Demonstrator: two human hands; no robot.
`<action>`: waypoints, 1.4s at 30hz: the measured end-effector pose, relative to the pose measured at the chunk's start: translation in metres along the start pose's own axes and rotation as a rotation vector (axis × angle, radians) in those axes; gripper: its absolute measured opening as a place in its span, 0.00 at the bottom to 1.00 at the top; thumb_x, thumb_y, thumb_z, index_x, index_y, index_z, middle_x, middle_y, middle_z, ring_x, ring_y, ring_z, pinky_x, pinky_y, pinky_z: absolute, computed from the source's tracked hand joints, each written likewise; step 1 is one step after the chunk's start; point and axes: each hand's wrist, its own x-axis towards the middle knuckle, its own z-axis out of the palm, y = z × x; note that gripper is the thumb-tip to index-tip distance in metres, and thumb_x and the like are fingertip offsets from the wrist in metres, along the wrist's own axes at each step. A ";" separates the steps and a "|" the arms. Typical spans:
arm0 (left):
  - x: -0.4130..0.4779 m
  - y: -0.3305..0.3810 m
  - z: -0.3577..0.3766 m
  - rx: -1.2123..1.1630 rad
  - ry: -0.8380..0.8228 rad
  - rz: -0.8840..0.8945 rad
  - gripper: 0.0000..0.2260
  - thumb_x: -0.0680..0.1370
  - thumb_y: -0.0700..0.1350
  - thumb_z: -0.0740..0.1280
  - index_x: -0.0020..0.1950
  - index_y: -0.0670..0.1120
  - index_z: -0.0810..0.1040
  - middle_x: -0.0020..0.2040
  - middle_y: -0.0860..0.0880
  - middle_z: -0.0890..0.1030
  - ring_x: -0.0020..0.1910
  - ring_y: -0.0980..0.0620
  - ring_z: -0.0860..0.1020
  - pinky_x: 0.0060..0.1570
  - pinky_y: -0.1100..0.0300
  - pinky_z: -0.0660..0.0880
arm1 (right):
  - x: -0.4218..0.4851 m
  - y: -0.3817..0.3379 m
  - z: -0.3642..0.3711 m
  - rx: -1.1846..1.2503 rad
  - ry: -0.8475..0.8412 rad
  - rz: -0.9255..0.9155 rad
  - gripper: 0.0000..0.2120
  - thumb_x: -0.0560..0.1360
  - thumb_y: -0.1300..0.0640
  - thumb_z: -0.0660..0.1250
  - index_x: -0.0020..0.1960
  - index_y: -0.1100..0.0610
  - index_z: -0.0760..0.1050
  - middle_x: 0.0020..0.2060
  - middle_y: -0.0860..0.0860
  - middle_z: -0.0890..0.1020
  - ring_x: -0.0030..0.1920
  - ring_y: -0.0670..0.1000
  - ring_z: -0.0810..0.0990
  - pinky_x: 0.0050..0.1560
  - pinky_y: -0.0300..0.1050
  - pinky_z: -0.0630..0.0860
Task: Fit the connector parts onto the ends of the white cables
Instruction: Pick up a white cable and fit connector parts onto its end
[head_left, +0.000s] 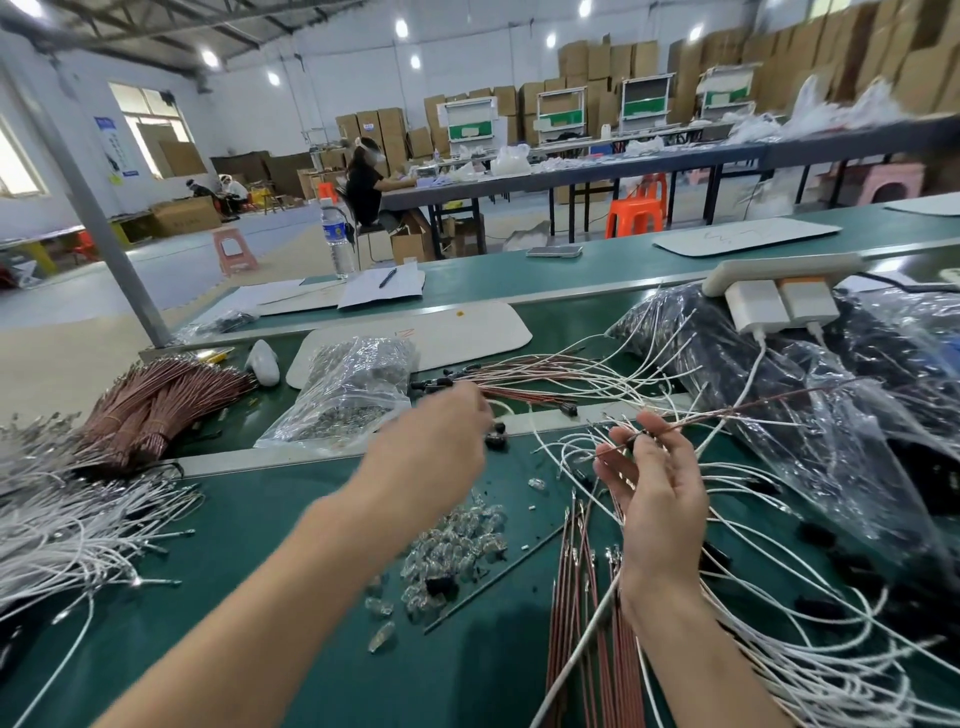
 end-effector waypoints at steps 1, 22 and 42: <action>-0.002 -0.009 -0.017 0.020 0.053 0.018 0.05 0.85 0.46 0.58 0.52 0.50 0.72 0.41 0.54 0.78 0.35 0.55 0.78 0.42 0.52 0.81 | 0.000 0.000 0.001 -0.007 -0.019 0.004 0.11 0.84 0.61 0.59 0.55 0.50 0.79 0.46 0.50 0.83 0.46 0.48 0.84 0.50 0.43 0.81; -0.050 -0.073 -0.061 -0.680 -0.155 -0.007 0.09 0.78 0.44 0.65 0.55 0.41 0.79 0.38 0.43 0.84 0.34 0.48 0.82 0.36 0.60 0.79 | -0.007 0.014 0.006 -0.333 -0.191 -0.087 0.11 0.84 0.59 0.60 0.55 0.47 0.78 0.45 0.46 0.84 0.46 0.48 0.84 0.51 0.44 0.79; 0.154 0.045 -0.109 -0.917 -0.212 0.008 0.32 0.81 0.67 0.50 0.72 0.43 0.66 0.52 0.42 0.86 0.51 0.43 0.85 0.46 0.49 0.84 | 0.003 0.012 0.000 -0.194 -0.099 0.053 0.11 0.83 0.62 0.60 0.56 0.52 0.79 0.43 0.49 0.85 0.43 0.51 0.85 0.48 0.48 0.81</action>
